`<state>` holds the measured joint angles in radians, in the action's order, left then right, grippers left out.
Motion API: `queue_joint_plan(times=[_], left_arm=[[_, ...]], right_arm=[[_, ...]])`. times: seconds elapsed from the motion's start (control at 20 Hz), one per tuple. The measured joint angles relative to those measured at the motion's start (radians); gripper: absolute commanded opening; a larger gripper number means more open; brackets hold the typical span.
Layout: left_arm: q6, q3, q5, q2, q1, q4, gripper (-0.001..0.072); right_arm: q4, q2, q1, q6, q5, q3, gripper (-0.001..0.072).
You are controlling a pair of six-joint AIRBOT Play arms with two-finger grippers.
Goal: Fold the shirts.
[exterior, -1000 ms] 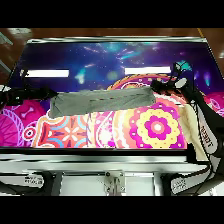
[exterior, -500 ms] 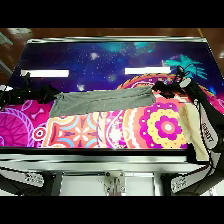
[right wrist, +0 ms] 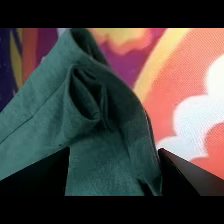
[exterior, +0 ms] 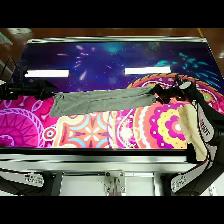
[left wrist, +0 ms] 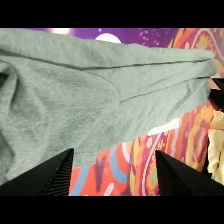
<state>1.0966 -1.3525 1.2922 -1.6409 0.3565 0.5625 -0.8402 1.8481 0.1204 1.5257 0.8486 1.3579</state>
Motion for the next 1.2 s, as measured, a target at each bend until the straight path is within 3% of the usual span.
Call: queue_joint_plan(times=[0.05,0.1,0.2,0.3,0.4,0.45,0.55,0.95,1.2], left_arm=[[0.0,0.0,0.002,0.001,-0.002,-0.014,0.0595],[0.0,-0.001,0.003,0.002,-0.003,-0.029,0.0595],[0.0,-0.002,0.008,0.003,-0.006,-0.066,0.058],[0.0,-0.003,0.009,0.004,-0.008,-0.092,0.0554],[-0.001,-0.003,0.008,0.004,-0.013,-0.101,0.0202],[-0.001,-0.003,0.008,0.004,-0.021,-0.109,0.0115],[-0.015,-0.003,0.001,0.004,-0.051,-0.114,0.0035],[-0.044,-0.003,-0.211,-0.06,-0.398,-0.131,0.0034],[-0.035,-0.003,-0.37,-0.145,-0.663,-0.264,0.0035]], right_arm=[[0.017,0.009,-0.011,0.0,0.0,0.0,0.0588],[0.034,0.019,-0.021,0.0,0.005,0.0,0.0445],[0.053,0.036,-0.036,0.001,0.014,-0.003,0.0086],[0.055,0.032,-0.044,-0.001,0.009,-0.004,0.0063],[0.051,0.007,-0.049,-0.019,0.008,-0.003,0.0062],[0.055,-0.013,-0.049,-0.026,0.003,-0.002,0.0062],[0.053,-0.069,-0.051,-0.04,0.002,-0.001,0.0062],[0.037,-0.367,-0.053,-0.053,0.138,-0.001,0.0062],[0.037,-0.532,-0.055,-0.037,0.251,-0.001,0.0062]])
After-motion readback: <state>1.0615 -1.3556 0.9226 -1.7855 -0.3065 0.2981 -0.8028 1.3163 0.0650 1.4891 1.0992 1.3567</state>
